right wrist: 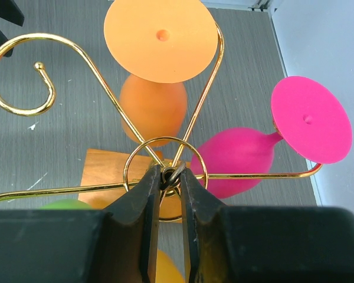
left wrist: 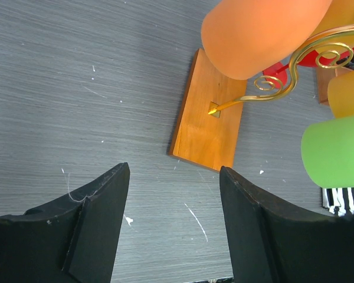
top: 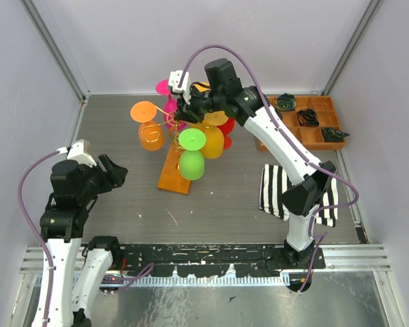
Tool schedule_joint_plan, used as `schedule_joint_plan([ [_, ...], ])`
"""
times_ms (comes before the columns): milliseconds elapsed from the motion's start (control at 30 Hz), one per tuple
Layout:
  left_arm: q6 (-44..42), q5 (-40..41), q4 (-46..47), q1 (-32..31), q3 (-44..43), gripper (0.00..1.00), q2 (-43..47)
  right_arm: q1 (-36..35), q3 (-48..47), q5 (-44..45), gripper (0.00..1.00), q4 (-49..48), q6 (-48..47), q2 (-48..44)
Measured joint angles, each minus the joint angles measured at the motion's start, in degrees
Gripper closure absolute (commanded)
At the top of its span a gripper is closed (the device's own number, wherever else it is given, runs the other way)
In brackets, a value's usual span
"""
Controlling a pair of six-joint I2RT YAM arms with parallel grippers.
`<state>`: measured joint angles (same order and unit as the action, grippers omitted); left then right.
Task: Place the wine glass upside down on the wine glass rack
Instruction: Adjust the wine rack at the center of the board.
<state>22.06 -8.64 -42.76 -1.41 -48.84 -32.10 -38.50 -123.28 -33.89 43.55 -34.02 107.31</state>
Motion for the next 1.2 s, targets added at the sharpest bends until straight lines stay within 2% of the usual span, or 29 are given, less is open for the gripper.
schedule_joint_plan([
  [567, 0.0, 0.02, 0.0, 0.0, 0.0, 0.31, -0.11, -2.73, -1.86, -0.76, 0.88, -1.68, -0.04, 2.08],
  [933, 0.0, 0.02, 0.0, -0.04, 0.0, 0.3, -0.11, -3.1, -1.86, 1.22, 0.78, -3.15, 0.55, 2.71],
  [1200, 0.0, 0.02, 0.0, -0.04, 0.0, 0.3, -0.11, -3.3, -1.79, 2.36, 0.62, -4.85, 1.38, 2.71],
])
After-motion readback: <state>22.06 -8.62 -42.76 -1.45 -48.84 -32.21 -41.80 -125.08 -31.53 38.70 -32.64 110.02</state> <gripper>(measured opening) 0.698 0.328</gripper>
